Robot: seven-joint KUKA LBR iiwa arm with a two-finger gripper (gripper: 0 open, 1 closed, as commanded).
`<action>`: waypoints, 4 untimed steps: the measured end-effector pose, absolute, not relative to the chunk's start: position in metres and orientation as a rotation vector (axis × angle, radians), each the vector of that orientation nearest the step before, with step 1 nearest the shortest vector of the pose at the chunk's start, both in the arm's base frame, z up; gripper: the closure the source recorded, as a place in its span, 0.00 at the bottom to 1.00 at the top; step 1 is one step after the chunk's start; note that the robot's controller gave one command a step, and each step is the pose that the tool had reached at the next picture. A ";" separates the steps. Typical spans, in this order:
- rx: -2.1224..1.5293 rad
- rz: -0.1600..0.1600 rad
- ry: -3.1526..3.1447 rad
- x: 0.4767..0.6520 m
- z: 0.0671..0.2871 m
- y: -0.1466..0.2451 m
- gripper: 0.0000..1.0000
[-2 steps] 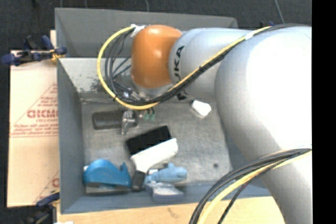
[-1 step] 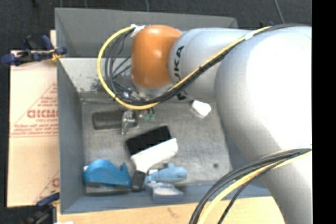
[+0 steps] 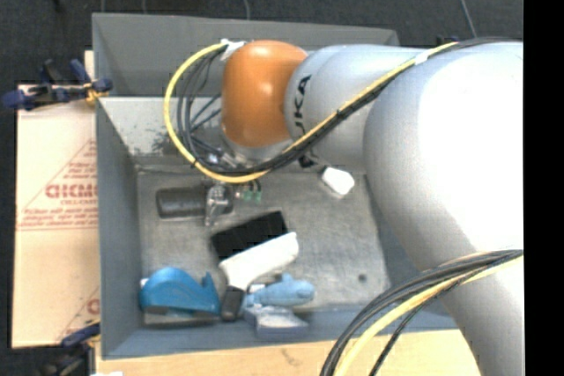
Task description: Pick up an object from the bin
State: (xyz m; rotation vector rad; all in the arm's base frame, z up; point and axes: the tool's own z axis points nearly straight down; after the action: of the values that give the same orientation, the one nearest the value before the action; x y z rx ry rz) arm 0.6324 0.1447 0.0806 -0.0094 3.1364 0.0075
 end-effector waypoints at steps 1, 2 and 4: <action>-0.009 0.003 3.142 0.632 0.098 0.144 1.00; -0.009 0.003 3.138 0.633 0.114 0.144 1.00; -0.008 0.004 3.134 0.634 0.128 0.144 1.00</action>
Offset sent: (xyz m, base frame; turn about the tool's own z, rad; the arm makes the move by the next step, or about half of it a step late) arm 0.0000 0.0000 0.0604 0.0000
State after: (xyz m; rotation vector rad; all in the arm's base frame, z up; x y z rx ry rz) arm 0.6342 0.1438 0.1280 -0.0081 3.1336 0.0042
